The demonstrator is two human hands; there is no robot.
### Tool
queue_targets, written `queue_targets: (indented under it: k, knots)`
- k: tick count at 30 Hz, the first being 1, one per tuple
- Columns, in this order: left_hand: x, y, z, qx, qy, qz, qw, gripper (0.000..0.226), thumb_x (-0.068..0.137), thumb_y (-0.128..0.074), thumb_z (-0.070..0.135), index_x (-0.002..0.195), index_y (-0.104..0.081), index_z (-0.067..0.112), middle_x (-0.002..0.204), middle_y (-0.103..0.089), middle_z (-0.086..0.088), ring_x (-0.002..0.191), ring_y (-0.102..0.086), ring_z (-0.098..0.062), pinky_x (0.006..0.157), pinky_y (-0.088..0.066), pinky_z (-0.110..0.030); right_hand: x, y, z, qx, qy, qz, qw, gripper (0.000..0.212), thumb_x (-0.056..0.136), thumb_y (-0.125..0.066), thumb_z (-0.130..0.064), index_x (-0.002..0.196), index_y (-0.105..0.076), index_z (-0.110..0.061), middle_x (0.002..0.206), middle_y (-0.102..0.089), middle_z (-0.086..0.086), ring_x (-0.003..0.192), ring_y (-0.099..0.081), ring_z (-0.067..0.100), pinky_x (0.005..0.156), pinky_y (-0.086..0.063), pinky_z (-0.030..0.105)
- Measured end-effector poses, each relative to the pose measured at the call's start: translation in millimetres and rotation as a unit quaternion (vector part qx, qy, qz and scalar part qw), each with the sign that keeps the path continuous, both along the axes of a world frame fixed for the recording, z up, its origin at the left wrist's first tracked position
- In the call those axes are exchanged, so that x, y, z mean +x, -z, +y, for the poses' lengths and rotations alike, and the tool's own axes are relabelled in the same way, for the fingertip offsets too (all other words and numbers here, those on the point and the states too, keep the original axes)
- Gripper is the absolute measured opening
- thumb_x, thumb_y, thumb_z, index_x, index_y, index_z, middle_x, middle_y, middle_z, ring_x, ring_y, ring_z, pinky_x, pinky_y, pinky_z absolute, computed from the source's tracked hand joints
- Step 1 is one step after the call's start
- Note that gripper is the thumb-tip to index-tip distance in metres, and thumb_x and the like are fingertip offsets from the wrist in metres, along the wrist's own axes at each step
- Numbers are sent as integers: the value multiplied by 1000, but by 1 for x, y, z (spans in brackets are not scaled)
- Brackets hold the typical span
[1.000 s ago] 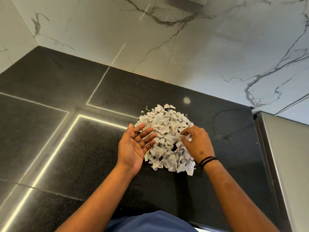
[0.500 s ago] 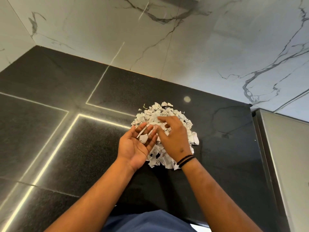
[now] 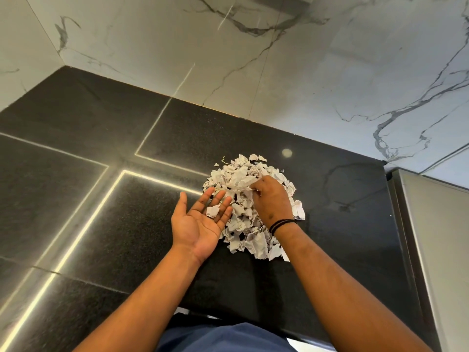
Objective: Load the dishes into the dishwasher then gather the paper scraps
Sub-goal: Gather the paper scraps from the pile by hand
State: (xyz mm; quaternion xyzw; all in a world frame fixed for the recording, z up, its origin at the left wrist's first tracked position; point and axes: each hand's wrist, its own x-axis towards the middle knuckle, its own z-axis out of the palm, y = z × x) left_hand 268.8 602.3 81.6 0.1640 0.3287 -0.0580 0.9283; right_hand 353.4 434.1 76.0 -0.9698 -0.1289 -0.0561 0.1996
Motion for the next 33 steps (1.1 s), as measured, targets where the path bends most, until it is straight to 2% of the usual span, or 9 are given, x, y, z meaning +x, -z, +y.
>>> queue_targets:
  k: [7, 13, 17, 19, 22, 24, 26, 29, 33]
  knots:
    - [3, -1, -3, 3, 6, -7, 1000, 73, 95, -41, 69, 134, -63, 11, 128, -67, -18, 122, -63, -37, 109, -45, -51, -40, -29, 24, 187, 17, -98, 977, 13, 85, -71, 3, 93, -76, -7, 89, -68, 3, 80, -64, 12, 73, -58, 26]
    - [13, 0, 1, -21, 17, -14, 1000, 65, 98, -44, 62, 138, -59, 13, 136, -62, -21, 131, -57, -36, 123, -28, -44, -73, -31, 54, 93, -150, -79, 981, 22, 86, -59, -23, 96, -77, -16, 103, -68, 0, 94, -57, 23, 78, -53, 35]
    - [10, -2, 4, -21, 4, -23, 1000, 58, 100, -45, 55, 133, -62, 12, 133, -64, -21, 124, -62, -39, 115, -38, -54, -56, -37, 36, 178, -19, -72, 981, 35, 83, -52, 0, 111, -70, -12, 111, -64, 3, 106, -55, 19, 92, -50, 30]
    - [6, -2, 3, -22, -1, -18, 1000, 56, 100, -46, 54, 132, -63, 11, 132, -65, -20, 122, -63, -41, 114, -39, -54, -36, -34, 25, 133, 17, -9, 991, 33, 90, -55, -4, 120, -66, -12, 118, -61, 4, 113, -50, 18, 99, -47, 34]
    - [1, 0, 2, -29, -5, -12, 1000, 59, 100, -46, 54, 136, -62, 10, 131, -66, -21, 122, -63, -41, 114, -39, -54, -13, -24, 18, -36, -15, 102, 994, 45, 95, -61, -29, 138, -54, -20, 128, -56, 4, 123, -43, 26, 104, -43, 38]
    - [-1, 1, 1, -29, -3, -10, 1000, 60, 100, -46, 55, 137, -61, 10, 130, -66, -22, 122, -63, -41, 113, -40, -55, -6, -17, 22, -141, -45, 103, 984, 39, 96, -59, -30, 135, -57, -24, 123, -60, 3, 120, -46, 29, 98, -46, 41]
    - [-3, 3, 2, -24, -3, -9, 1000, 61, 100, -45, 56, 136, -62, 10, 130, -66, -22, 120, -64, -42, 111, -42, -55, -2, -11, 25, -162, -46, 86, 982, 23, 98, -55, -21, 117, -68, -21, 109, -65, 3, 110, -51, 29, 89, -49, 41]
    - [-4, 5, 6, -24, -6, -10, 1000, 62, 99, -44, 59, 132, -64, 9, 130, -66, -23, 119, -64, -42, 111, -41, -55, -2, -8, 22, -75, 8, 59, 995, 23, 97, -53, -12, 91, -75, -14, 86, -65, 4, 93, -59, 27, 78, -54, 38]
    - [-3, 6, 8, -30, -14, -10, 999, 68, 97, -45, 63, 132, -64, 8, 129, -66, -24, 122, -62, -43, 113, -40, -56, -19, -25, 25, 130, 97, 9, 987, 14, 93, -65, -17, 98, -77, -14, 94, -72, 2, 88, -66, 17, 80, -54, 28]
